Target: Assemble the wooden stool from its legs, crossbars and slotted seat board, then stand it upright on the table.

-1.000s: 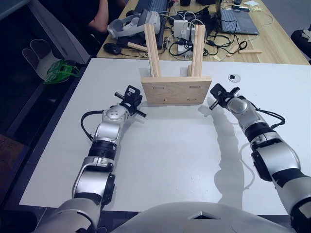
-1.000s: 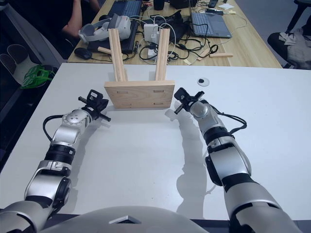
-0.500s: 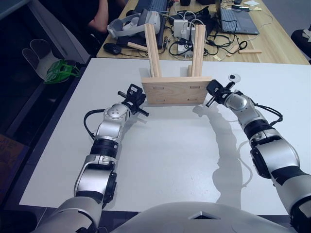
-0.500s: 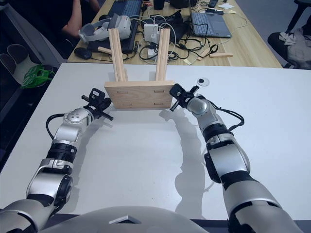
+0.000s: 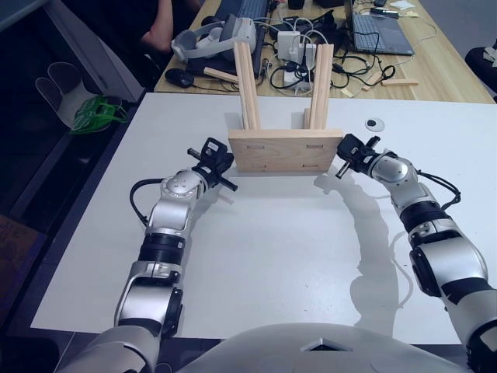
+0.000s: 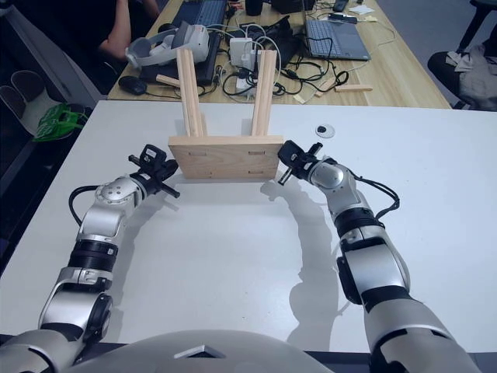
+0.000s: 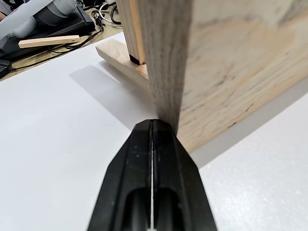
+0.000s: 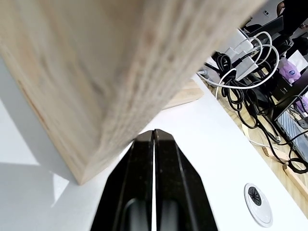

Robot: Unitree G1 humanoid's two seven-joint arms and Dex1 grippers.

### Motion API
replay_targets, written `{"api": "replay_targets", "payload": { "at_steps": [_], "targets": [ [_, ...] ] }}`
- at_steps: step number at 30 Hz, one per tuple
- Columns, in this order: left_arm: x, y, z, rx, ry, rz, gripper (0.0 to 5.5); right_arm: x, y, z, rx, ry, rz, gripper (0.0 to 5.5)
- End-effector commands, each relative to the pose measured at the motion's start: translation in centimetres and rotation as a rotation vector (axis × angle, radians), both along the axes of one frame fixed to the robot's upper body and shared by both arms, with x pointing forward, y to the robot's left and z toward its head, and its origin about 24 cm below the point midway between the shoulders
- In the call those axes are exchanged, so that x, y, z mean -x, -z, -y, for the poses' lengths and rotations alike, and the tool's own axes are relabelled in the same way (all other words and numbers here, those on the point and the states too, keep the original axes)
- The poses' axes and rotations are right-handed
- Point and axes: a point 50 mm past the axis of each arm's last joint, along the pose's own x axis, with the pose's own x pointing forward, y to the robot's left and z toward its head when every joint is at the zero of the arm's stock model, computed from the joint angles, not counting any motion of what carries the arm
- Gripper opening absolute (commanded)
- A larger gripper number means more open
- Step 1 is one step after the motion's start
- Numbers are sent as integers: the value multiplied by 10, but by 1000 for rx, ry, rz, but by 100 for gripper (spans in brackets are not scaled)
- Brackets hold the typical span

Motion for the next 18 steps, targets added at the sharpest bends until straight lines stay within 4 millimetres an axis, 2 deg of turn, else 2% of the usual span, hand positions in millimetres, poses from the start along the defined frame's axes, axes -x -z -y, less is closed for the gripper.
{"api": "replay_targets", "payload": {
  "at_steps": [1,10,18],
  "targets": [
    [9,-7,19,52,88,4,2,11,3,-15,-27,-87,-20,0],
    [25,-14,24,73,126,-14,2,44,-6,-18,-39,-159,-41,0],
    [34,-20,24,75,150,-24,2,60,-15,-19,-49,-163,-58,0]
  ]
}}
